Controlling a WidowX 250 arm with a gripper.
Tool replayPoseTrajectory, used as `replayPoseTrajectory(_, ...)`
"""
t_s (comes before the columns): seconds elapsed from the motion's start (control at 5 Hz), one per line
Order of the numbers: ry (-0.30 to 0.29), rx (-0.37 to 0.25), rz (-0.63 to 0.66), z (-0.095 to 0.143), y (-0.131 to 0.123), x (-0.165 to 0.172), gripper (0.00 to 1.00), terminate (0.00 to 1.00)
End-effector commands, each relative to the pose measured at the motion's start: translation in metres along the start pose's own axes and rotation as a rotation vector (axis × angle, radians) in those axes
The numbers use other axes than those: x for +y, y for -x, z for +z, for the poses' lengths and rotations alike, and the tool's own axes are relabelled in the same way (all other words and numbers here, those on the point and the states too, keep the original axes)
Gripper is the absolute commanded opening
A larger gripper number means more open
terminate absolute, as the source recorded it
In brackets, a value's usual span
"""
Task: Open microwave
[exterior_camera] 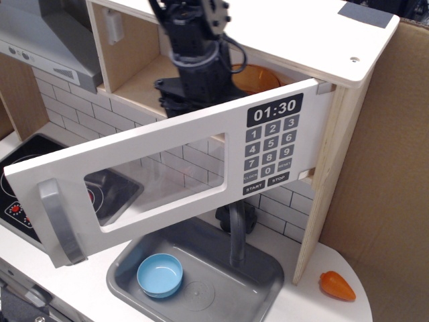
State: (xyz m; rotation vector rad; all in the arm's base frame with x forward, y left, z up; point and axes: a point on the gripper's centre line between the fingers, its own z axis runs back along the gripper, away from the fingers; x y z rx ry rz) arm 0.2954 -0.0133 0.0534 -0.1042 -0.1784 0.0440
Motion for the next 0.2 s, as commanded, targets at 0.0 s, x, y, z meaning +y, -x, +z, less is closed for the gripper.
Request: replayPoseTrajectory(0.0,0.002,-0.042,-0.004,0.0224,-0.0095,0.0074,1.00,1.00)
